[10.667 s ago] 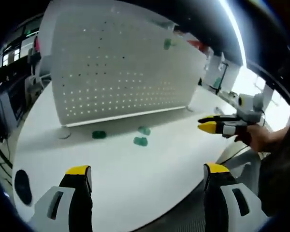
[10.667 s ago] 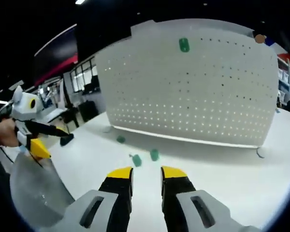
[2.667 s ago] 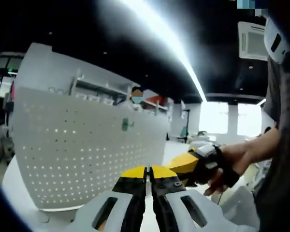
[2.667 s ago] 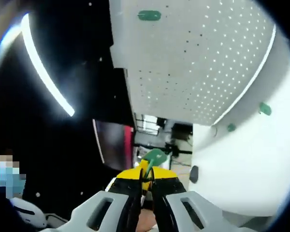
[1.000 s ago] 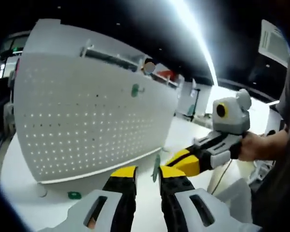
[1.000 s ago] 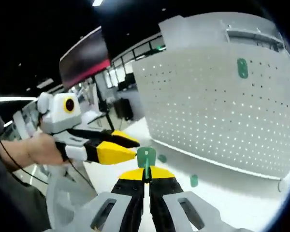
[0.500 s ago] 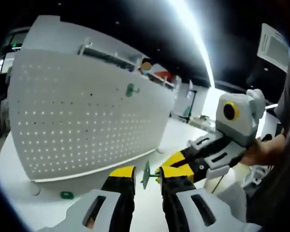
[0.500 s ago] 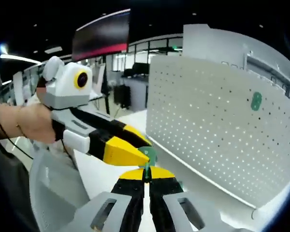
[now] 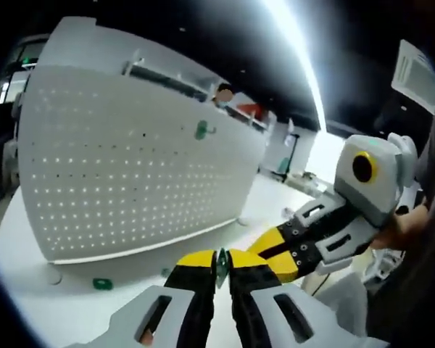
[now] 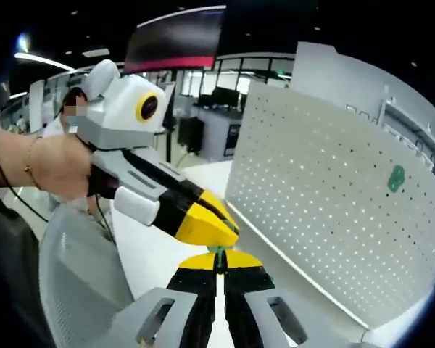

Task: Insert the hook assembly into the mounting plate slot until the hook locks in place.

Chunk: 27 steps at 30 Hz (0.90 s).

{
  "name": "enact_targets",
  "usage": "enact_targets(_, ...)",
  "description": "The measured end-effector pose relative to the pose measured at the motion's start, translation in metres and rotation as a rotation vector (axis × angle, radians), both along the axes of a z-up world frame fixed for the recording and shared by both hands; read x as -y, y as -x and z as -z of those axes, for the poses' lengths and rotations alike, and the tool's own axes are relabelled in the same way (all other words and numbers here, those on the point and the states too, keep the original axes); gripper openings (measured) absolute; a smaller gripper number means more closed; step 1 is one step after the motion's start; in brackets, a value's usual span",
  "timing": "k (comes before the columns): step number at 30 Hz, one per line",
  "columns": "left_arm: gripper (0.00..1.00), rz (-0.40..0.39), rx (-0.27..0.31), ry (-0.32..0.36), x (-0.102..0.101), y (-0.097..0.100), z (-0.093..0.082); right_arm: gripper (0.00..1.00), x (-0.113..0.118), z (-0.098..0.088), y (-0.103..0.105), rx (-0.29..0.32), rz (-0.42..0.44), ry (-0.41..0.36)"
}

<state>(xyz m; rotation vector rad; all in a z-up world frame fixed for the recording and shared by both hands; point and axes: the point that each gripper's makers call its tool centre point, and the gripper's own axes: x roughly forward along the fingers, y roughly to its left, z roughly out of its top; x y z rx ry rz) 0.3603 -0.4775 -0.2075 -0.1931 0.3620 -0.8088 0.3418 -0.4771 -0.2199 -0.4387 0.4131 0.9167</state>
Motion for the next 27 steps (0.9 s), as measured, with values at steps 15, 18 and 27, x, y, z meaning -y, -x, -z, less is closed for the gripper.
enact_targets(15, 0.02, -0.035, -0.049, 0.044, 0.0, -0.005, -0.009, 0.02, 0.002, -0.017, 0.001, 0.066, -0.011, -0.051)
enact_targets(18, 0.02, -0.064, -0.091, 0.099, -0.004, -0.007, -0.009, 0.05, 0.003, -0.02, 0.004, 0.077, -0.011, -0.065)
enact_targets(27, 0.02, -0.054, -0.092, 0.131, -0.002, -0.003, -0.014, 0.06, -0.001, -0.033, 0.002, 0.158, -0.027, -0.077)
